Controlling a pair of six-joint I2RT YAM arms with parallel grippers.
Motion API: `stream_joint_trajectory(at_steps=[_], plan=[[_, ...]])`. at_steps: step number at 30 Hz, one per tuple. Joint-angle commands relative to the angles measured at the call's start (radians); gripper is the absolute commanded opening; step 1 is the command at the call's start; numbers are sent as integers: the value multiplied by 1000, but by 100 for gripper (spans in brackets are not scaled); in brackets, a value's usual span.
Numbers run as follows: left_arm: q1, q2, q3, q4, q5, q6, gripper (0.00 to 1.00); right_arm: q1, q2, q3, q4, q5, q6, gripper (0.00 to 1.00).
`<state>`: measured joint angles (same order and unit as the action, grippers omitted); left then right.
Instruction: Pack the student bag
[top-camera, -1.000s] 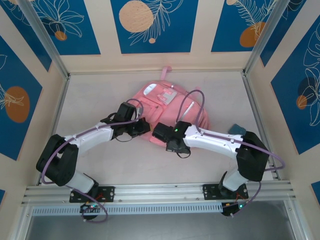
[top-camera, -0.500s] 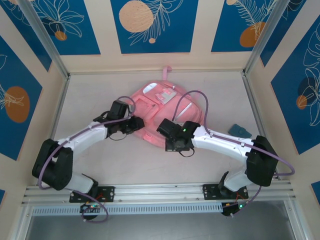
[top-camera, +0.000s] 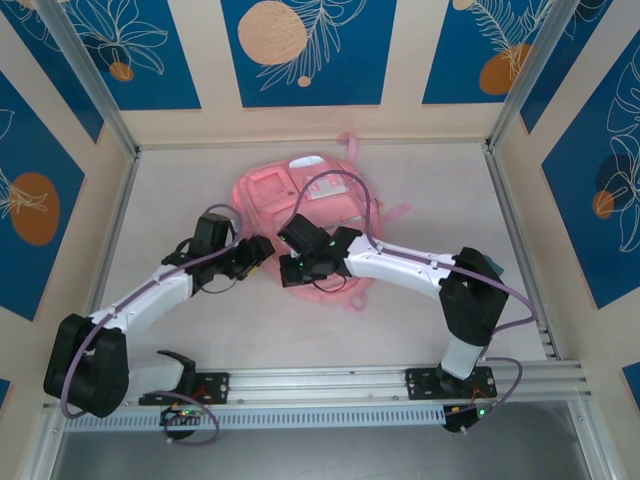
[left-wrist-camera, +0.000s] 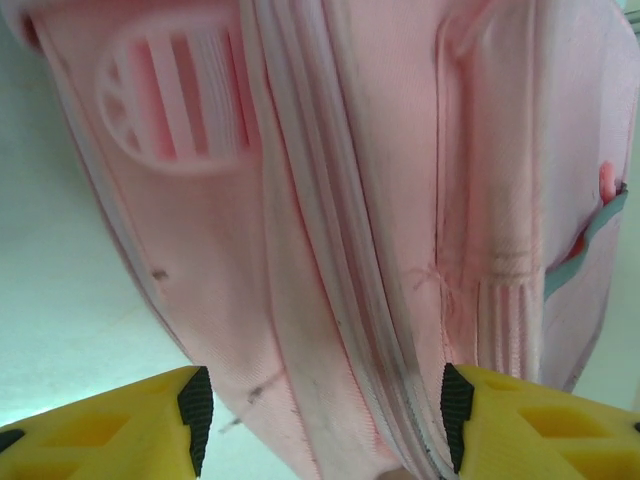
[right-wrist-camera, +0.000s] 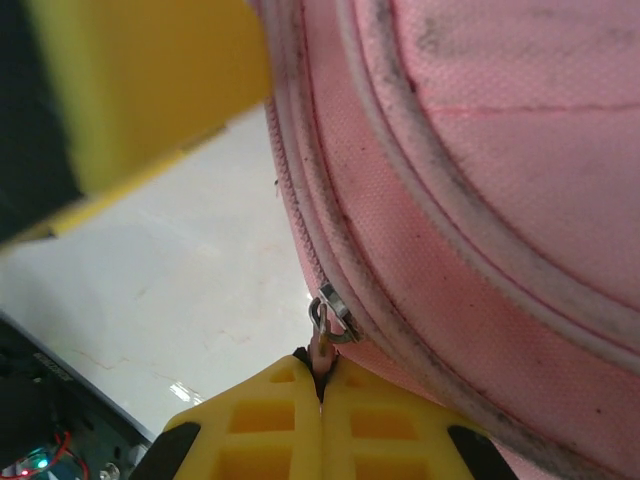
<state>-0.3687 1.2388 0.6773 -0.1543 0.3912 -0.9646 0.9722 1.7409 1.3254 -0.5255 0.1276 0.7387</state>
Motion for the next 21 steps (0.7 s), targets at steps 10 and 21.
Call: stream_joint_trajectory(at_steps=[10, 21], plan=[[4, 105, -2, 180, 90, -80, 43, 4, 9, 37, 16, -40, -33, 0], [5, 119, 52, 67, -3, 14, 3, 30, -83, -33, -274, 271, 73, 0]])
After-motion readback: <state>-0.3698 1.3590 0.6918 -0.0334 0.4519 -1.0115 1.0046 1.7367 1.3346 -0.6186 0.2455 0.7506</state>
